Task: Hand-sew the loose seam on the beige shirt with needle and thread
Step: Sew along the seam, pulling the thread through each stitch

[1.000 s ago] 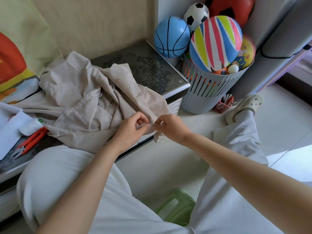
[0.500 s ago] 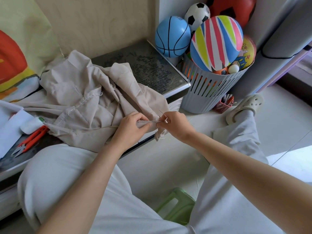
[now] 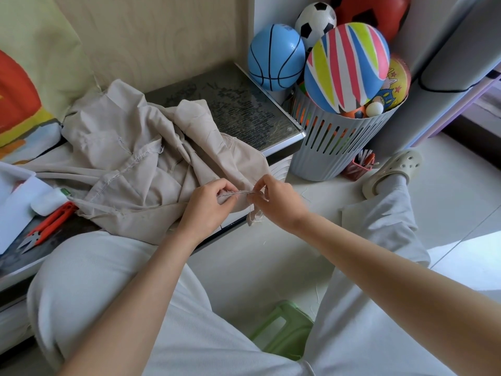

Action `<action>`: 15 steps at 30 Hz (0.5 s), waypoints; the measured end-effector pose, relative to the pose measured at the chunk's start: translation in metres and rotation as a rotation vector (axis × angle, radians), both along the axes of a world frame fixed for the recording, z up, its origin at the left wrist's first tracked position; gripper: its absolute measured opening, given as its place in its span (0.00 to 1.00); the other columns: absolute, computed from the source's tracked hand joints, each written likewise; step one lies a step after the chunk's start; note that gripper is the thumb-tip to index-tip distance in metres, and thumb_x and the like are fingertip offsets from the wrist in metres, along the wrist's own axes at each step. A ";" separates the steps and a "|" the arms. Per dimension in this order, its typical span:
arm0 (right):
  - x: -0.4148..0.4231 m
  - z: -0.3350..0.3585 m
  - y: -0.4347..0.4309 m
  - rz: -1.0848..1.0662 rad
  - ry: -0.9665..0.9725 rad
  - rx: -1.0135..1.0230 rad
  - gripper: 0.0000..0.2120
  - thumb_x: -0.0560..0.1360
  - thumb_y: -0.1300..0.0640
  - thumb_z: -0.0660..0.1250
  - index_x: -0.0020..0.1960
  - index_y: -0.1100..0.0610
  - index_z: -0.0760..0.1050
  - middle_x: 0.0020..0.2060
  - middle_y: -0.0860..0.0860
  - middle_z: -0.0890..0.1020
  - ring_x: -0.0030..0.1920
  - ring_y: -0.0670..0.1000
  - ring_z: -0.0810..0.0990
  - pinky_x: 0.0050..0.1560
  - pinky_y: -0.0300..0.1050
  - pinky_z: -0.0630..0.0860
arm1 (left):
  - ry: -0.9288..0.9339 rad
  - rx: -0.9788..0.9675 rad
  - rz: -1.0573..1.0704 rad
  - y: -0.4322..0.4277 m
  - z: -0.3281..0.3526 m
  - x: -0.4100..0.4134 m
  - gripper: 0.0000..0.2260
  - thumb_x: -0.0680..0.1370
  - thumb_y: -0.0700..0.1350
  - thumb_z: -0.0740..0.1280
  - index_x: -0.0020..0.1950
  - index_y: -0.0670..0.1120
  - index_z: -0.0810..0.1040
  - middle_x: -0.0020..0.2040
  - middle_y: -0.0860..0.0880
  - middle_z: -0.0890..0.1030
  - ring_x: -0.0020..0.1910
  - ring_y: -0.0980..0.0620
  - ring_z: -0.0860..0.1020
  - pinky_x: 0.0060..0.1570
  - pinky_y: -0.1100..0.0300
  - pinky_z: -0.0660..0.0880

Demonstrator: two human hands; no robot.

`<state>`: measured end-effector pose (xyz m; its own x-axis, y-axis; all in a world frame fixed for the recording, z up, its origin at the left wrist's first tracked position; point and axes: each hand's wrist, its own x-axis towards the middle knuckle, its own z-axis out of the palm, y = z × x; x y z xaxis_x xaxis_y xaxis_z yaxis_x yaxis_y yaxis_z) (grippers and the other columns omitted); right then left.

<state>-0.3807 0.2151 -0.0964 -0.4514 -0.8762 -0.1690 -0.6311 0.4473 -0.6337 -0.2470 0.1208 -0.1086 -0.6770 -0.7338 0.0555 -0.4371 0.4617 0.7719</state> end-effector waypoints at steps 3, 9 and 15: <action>0.010 0.001 0.008 0.017 -0.033 -0.035 0.09 0.81 0.50 0.52 0.53 0.55 0.65 0.42 0.53 0.79 0.43 0.54 0.74 0.42 0.49 0.70 | 0.014 0.013 0.004 0.000 0.003 0.000 0.02 0.75 0.40 0.69 0.44 0.42 0.80 0.38 0.51 0.81 0.40 0.55 0.76 0.39 0.71 0.69; 0.020 -0.003 0.024 0.085 -0.044 -0.064 0.11 0.81 0.62 0.48 0.55 0.56 0.69 0.44 0.56 0.79 0.42 0.57 0.74 0.44 0.53 0.71 | 0.022 0.042 0.025 0.000 0.003 0.002 0.01 0.75 0.41 0.69 0.44 0.44 0.79 0.40 0.51 0.82 0.42 0.56 0.79 0.44 0.66 0.72; 0.023 -0.009 0.023 0.061 -0.073 -0.009 0.13 0.81 0.61 0.49 0.54 0.54 0.71 0.43 0.56 0.79 0.37 0.54 0.70 0.39 0.46 0.67 | 0.010 0.051 0.033 0.001 0.004 0.003 0.01 0.76 0.41 0.69 0.44 0.45 0.78 0.39 0.52 0.82 0.40 0.58 0.78 0.39 0.72 0.70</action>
<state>-0.3574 0.2377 -0.1053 -0.3836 -0.9036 -0.1909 -0.6094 0.4030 -0.6828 -0.2441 0.1220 -0.1045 -0.6520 -0.7579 0.0244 -0.4433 0.4071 0.7986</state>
